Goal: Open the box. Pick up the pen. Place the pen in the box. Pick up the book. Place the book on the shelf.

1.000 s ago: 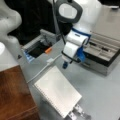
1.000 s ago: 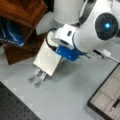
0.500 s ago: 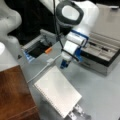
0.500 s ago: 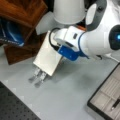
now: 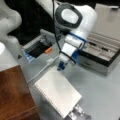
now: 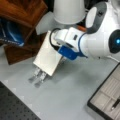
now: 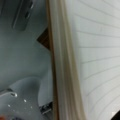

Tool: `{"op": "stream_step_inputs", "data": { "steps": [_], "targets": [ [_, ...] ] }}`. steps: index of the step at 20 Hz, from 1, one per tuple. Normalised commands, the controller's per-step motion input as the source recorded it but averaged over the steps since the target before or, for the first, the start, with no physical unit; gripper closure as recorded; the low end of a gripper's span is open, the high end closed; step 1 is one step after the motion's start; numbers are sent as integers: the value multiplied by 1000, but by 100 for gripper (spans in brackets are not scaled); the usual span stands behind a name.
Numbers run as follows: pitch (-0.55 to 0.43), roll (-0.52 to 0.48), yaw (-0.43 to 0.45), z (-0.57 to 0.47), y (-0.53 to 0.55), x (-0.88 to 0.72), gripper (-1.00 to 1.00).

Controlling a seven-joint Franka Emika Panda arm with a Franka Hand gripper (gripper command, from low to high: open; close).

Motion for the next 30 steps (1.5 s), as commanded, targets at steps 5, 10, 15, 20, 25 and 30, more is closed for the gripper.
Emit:
{"op": "stream_step_inputs", "data": {
  "steps": [5,10,15,20,25,30],
  "targets": [
    [-21,-385,-14,-170,-99,-36,-100],
    [-64,-412,64,-161,-105,-27,-100],
    [-82,-310,99,-110,-53,-26,100],
    [-74,-272,85,-25,21,-37,100],
    [-85,-260,109,-31,26,-18,100],
    [-90,-251,116,-42,-14,13,100]
  ]
}}
